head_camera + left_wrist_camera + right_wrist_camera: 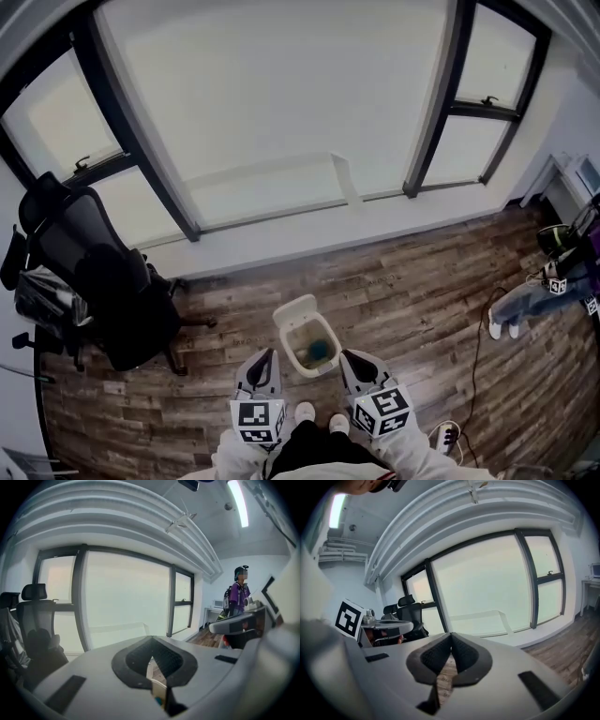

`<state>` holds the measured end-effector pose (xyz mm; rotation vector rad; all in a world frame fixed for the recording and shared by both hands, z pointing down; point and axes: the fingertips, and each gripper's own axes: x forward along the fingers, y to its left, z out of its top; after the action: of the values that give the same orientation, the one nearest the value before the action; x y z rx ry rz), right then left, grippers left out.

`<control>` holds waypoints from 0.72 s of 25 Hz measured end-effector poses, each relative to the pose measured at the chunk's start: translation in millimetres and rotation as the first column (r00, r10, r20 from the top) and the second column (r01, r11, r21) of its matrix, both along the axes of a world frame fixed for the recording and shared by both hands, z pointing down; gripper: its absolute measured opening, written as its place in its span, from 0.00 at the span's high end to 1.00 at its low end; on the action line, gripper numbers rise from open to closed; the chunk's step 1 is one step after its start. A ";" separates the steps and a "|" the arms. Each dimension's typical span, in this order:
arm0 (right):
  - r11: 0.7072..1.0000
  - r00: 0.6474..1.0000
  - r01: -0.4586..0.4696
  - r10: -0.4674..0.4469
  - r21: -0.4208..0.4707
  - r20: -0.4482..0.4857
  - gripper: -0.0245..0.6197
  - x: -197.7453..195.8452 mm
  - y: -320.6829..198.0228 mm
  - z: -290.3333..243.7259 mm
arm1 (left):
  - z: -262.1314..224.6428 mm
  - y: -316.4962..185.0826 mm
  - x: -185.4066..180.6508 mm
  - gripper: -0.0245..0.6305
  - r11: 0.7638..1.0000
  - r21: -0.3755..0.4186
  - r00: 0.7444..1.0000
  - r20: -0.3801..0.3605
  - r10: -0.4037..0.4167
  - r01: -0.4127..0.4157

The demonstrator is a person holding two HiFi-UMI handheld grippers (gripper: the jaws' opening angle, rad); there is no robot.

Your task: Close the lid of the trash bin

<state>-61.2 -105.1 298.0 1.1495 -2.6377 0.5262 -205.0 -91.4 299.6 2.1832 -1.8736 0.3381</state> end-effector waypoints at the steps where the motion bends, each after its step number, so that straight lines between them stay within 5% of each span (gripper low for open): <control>1: 1.000 1.000 -0.012 0.012 -0.003 0.000 0.92 -5.6 -7.8 4.9 | 5.3 -9.7 -5.9 0.95 1.000 0.000 1.000 0.006 0.014 -0.014; 18: 0.989 0.992 -0.122 0.118 -0.086 -0.046 0.92 -53.9 -136.7 144.8 | 174.7 -153.5 -57.5 0.95 0.989 -0.096 0.993 0.039 0.113 -0.109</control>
<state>-115.1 -241.7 442.9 1.2834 -2.4960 0.6285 -262.5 -244.8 474.3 2.2389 -1.7250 0.4889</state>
